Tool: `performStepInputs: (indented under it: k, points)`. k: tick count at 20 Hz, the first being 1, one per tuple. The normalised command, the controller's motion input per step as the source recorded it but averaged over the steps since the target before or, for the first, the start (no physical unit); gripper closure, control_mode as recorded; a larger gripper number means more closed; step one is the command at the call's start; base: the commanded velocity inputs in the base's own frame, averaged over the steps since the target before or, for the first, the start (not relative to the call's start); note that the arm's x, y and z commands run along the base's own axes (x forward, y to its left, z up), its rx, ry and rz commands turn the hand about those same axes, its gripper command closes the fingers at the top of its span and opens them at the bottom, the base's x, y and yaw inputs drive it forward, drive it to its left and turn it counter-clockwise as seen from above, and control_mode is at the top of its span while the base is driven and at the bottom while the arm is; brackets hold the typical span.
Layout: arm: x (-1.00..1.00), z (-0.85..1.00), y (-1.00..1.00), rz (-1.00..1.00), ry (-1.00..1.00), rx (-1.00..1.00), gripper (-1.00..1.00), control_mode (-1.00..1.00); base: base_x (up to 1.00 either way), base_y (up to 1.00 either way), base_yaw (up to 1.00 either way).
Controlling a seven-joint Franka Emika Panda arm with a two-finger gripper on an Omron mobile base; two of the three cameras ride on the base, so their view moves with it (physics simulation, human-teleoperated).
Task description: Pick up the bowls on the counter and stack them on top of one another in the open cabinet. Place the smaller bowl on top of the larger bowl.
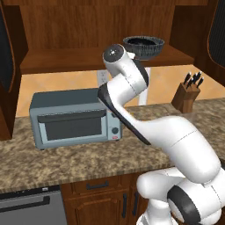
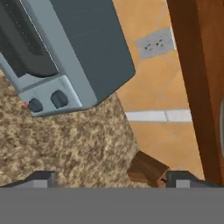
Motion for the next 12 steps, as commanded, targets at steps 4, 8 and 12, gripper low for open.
performStepInputs:
  k: [4, 8, 12]
  points:
    - [-0.71, -1.0, 0.01, 0.0, 0.31, -0.03, -1.0, -1.0, 0.0, 0.0, 0.0]
    - [-0.08, -0.43, -0.01, 0.0, 0.1, 0.01, -1.0, -1.0, 0.0, 0.0, 0.0]
    - [0.0, 0.0, 0.0, 0.0, 0.0, 0.0, -1.0, -1.0, 0.0, 0.0, 0.0]
